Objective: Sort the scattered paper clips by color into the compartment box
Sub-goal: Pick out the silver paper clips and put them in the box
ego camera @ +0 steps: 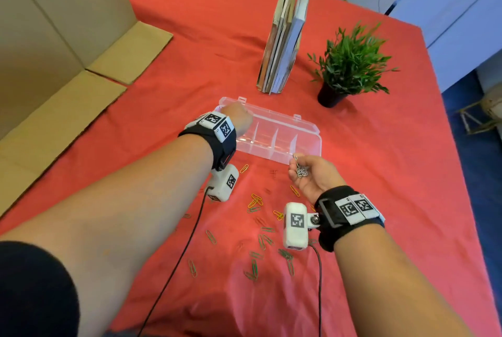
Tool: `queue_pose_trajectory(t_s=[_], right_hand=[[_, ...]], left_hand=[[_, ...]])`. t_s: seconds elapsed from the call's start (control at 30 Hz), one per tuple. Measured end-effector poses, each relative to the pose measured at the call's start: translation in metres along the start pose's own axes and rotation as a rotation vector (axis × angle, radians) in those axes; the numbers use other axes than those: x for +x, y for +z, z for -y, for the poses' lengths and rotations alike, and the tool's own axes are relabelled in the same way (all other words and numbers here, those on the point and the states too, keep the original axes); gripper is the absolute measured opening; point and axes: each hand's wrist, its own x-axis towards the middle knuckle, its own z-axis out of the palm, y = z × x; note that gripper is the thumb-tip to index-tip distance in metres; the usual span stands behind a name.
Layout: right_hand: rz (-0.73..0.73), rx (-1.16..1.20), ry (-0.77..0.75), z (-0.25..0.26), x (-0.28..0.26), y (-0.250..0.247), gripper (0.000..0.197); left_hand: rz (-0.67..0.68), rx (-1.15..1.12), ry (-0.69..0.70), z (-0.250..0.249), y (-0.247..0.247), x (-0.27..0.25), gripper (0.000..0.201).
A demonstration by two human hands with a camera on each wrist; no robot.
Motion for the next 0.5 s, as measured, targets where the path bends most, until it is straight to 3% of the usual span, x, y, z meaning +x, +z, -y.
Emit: queue_pose_trajectory(t_s=[0.2, 0.33, 0.43, 0.47, 0.5], right_hand=[[0.047, -0.071, 0.023, 0.009, 0.003, 0.012, 0.024], [0.048, -0.227, -0.017, 0.017, 0.011, 0.055, 0.025], [0.035, -0.31, -0.077, 0.018, 0.02, 0.093, 0.023], [0.037, -0.412, -0.133, 0.019, 0.022, 0.105, 0.019], [0.032, -0.677, -0.192, 0.024, 0.024, 0.115, 0.015]], left_hand=[[-0.097, 0.006, 0.038, -0.005, -0.004, -0.013, 0.035], [-0.148, -0.174, 0.045, 0.014, -0.019, -0.028, 0.035], [-0.233, -0.122, 0.085, 0.044, -0.032, -0.041, 0.028], [-0.25, -0.112, 0.084, 0.056, -0.037, -0.047, 0.027], [-0.25, -0.097, 0.078, 0.07, -0.04, -0.05, 0.026]])
